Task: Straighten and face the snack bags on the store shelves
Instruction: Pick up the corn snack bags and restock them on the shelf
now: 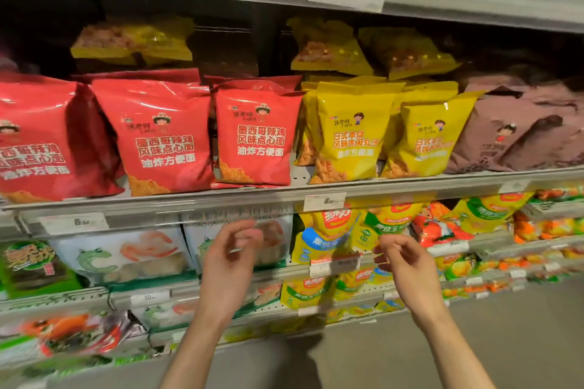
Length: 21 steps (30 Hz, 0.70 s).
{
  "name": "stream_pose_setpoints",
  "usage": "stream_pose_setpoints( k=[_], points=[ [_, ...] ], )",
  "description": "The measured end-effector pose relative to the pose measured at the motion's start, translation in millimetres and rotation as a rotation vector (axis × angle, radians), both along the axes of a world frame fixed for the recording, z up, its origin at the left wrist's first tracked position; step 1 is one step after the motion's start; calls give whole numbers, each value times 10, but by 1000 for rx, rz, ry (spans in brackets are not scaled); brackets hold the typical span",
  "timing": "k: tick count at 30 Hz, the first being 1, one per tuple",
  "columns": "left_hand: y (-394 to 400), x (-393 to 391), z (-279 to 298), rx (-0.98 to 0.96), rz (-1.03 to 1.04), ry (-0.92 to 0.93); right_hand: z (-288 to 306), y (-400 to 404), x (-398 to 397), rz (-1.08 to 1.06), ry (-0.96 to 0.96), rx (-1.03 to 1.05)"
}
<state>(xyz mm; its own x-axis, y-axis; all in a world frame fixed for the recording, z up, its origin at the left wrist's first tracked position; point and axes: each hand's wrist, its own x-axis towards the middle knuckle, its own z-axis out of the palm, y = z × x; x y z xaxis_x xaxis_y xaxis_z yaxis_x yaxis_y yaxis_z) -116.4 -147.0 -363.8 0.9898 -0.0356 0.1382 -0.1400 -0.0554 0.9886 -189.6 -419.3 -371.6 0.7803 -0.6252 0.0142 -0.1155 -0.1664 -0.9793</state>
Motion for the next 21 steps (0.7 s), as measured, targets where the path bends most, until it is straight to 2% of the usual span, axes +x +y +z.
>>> stream_pose_setpoints(
  k=[7, 14, 17, 21],
  points=[
    [-844, -147, -174, 45, 90, 66, -264, -833, 46, 79, 55, -26],
    [-1846, -196, -261, 81, 185, 79, -249, -1765, 111, 163, -9, 44],
    [-2095, -259, -271, 127, 202, 62, -302, -2043, 77, 193, -1, 1],
    [-2267, -316, -261, 113, 199, 56, -307, -2218, 49, 193, 26, 44]
  ],
)
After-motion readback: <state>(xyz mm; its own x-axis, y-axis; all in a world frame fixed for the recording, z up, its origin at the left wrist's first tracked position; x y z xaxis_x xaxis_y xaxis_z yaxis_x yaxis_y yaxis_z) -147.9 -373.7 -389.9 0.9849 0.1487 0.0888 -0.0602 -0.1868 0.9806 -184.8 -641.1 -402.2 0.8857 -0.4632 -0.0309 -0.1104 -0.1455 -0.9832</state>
